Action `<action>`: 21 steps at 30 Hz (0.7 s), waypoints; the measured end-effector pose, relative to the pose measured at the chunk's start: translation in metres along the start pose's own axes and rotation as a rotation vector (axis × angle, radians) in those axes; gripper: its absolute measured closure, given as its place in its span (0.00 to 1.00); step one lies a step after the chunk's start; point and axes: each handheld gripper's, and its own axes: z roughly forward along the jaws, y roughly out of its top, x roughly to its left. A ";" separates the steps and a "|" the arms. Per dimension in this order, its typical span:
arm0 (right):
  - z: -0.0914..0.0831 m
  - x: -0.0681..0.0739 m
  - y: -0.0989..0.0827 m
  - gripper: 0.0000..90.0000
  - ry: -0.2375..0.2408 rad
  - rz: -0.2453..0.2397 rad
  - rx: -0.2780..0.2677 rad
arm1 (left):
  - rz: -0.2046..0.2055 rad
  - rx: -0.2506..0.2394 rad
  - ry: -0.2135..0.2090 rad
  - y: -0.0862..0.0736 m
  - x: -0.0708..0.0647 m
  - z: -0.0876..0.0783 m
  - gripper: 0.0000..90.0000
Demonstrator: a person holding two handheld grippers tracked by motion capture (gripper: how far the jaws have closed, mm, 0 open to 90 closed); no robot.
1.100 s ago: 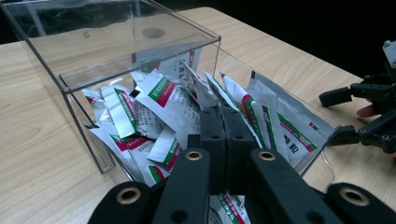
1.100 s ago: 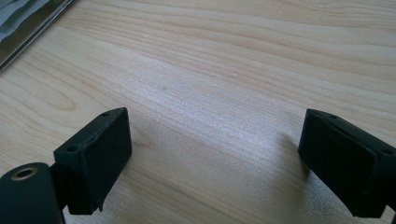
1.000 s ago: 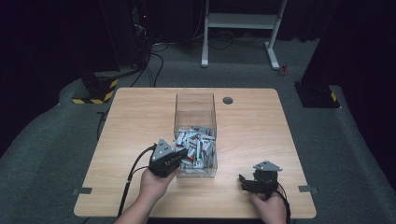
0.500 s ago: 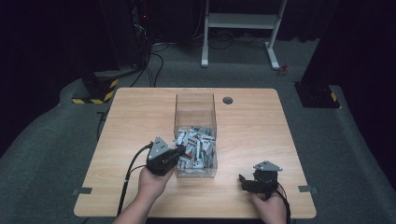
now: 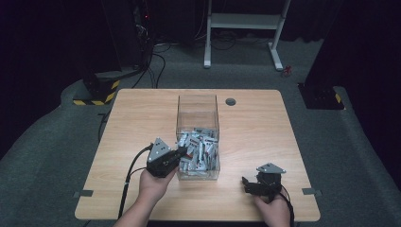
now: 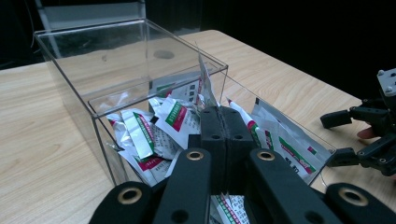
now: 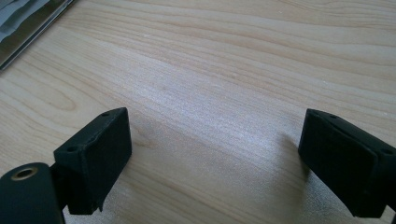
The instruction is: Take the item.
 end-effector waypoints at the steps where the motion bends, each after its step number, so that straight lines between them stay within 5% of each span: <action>1: 0.000 0.000 0.000 0.10 0.000 0.000 0.000 | 0.000 0.000 0.000 0.000 0.000 0.000 0.99; 21: 0.000 0.000 0.000 0.10 0.000 -0.002 -0.001 | 0.009 -0.050 -0.008 0.007 0.001 -0.008 1.00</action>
